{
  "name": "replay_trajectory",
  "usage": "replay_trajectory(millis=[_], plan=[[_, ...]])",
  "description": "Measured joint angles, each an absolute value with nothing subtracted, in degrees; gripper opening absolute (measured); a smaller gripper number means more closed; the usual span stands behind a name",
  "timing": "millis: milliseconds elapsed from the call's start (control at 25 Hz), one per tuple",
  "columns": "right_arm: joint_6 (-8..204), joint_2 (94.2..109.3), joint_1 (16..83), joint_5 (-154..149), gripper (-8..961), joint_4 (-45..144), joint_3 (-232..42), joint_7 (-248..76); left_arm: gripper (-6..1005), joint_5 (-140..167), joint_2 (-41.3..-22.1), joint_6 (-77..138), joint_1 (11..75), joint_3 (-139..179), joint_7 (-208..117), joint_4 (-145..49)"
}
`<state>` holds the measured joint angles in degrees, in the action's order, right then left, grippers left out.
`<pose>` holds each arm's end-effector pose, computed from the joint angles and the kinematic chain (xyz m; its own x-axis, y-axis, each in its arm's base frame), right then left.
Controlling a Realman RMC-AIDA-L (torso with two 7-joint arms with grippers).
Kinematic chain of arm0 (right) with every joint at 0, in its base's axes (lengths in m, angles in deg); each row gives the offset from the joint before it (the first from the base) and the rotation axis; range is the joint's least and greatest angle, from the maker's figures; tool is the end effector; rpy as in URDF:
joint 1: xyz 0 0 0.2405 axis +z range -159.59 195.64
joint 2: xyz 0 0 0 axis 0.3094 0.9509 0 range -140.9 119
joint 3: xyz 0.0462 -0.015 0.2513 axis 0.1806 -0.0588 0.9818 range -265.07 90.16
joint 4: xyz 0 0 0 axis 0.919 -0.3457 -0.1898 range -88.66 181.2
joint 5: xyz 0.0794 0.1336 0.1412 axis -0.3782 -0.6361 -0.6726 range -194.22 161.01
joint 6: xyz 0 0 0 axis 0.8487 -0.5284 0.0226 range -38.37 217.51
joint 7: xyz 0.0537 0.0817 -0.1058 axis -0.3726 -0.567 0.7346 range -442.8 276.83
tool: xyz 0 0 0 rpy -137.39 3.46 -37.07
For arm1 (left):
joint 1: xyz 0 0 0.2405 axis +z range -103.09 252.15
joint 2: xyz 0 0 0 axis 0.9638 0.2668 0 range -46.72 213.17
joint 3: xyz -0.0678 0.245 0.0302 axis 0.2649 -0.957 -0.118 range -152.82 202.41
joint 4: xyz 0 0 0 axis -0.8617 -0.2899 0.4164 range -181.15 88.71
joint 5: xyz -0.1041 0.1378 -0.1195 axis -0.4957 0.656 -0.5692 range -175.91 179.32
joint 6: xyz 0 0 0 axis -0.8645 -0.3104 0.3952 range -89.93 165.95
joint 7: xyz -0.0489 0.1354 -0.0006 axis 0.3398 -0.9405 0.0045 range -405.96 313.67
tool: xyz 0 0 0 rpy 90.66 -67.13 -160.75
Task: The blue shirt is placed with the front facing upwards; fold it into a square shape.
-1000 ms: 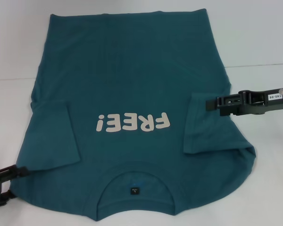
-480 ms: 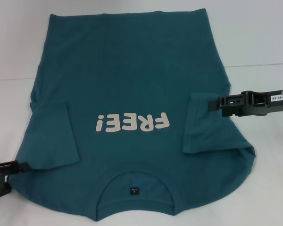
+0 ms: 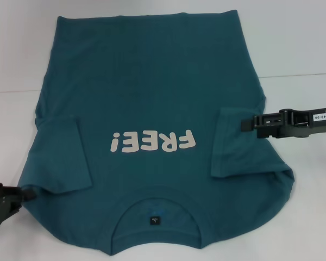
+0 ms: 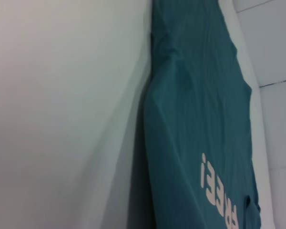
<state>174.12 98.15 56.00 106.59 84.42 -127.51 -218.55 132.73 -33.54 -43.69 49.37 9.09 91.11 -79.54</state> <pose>0.2662 0.3867 0.0656 0.2626 -0.8705 -0.4163 -0.9531 -0.3013 0.0290 -0.3619 0.2988 0.0311 -0.2881 0.7888 0.5430 0.9487 0.1578 0.2741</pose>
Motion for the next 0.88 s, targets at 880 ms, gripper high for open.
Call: replay_trajectory(millis=[880], plan=[[178.8,93.83,51.1,118.0,805,84.9,-127.2,-219.1,48,129.1,-33.58,-46.2,49.1,9.4,87.1,-78.6]])
